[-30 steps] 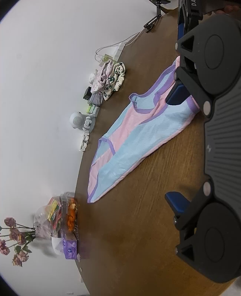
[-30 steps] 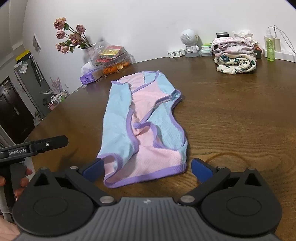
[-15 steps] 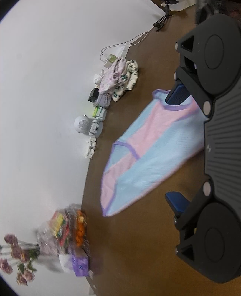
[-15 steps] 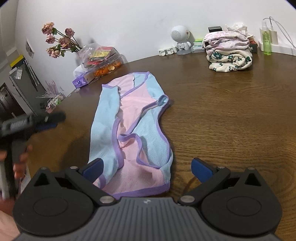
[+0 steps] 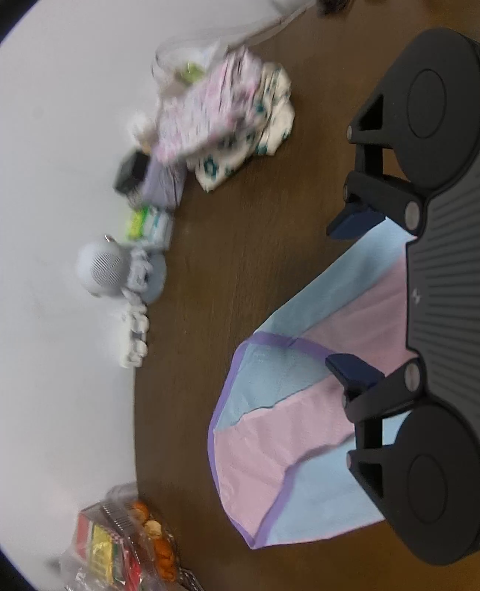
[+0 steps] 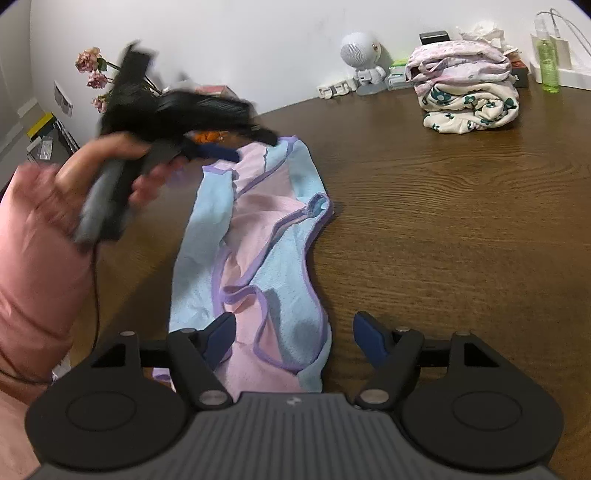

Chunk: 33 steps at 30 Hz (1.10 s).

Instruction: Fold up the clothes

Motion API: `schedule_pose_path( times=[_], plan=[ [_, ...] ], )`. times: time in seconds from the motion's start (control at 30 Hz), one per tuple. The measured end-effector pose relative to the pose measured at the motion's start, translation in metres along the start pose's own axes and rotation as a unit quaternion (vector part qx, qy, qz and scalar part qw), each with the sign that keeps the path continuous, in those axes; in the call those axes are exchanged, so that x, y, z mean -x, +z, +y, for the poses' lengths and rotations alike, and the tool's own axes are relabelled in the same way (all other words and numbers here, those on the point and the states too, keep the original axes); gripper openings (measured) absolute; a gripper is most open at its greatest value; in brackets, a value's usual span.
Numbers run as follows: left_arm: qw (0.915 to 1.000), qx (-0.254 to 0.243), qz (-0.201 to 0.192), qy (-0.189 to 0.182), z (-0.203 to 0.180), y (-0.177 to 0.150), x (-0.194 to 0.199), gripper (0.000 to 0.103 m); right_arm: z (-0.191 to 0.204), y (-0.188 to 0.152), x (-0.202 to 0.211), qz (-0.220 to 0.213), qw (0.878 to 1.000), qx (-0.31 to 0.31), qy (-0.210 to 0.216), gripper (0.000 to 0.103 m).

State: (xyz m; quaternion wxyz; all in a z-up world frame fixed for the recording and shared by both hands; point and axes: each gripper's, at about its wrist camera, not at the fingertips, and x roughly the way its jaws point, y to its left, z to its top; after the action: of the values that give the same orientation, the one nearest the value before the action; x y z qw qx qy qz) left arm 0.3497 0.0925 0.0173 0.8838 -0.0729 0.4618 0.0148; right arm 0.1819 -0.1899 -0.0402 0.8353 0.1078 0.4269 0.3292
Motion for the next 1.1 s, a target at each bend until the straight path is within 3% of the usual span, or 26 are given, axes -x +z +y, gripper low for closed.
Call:
schedule_pose_path(
  times=[0.07,0.2,0.4,0.6,0.67,0.9,1.1],
  plan=[
    [0.9997,0.014,0.017,0.013,-0.002,0.011,-0.016,0.059,-0.002,0.000,-0.003,0.007,1.000,-0.002,0.006,0.070],
    [0.9977,0.032,0.048,0.035,-0.009,0.028,-0.043,0.055,-0.005,-0.001,-0.005,0.013,1.000,-0.009,0.011,0.050],
    [0.9951,0.023,0.065,0.072,-0.021,0.040,-0.065,0.045,-0.003,0.030,-0.023,0.014,1.000,-0.003,0.014,0.049],
    [0.9916,0.014,0.082,0.098,-0.026,0.053,-0.079,0.040,-0.020,0.086,-0.067,0.018,0.998,-0.056,0.019,0.049],
    [0.9914,0.018,0.089,0.094,-0.025,0.057,-0.081,0.037,-0.030,0.097,-0.083,0.029,0.996,-0.085,0.020,0.045],
    [0.9893,0.006,0.103,0.104,-0.022,0.063,-0.085,0.036,-0.040,0.098,-0.098,0.027,0.992,-0.119,0.035,0.039],
    [0.9877,-0.024,0.106,0.113,-0.030,0.062,-0.087,0.024,-0.044,0.094,-0.100,0.022,0.991,-0.126,0.034,0.024]
  ],
)
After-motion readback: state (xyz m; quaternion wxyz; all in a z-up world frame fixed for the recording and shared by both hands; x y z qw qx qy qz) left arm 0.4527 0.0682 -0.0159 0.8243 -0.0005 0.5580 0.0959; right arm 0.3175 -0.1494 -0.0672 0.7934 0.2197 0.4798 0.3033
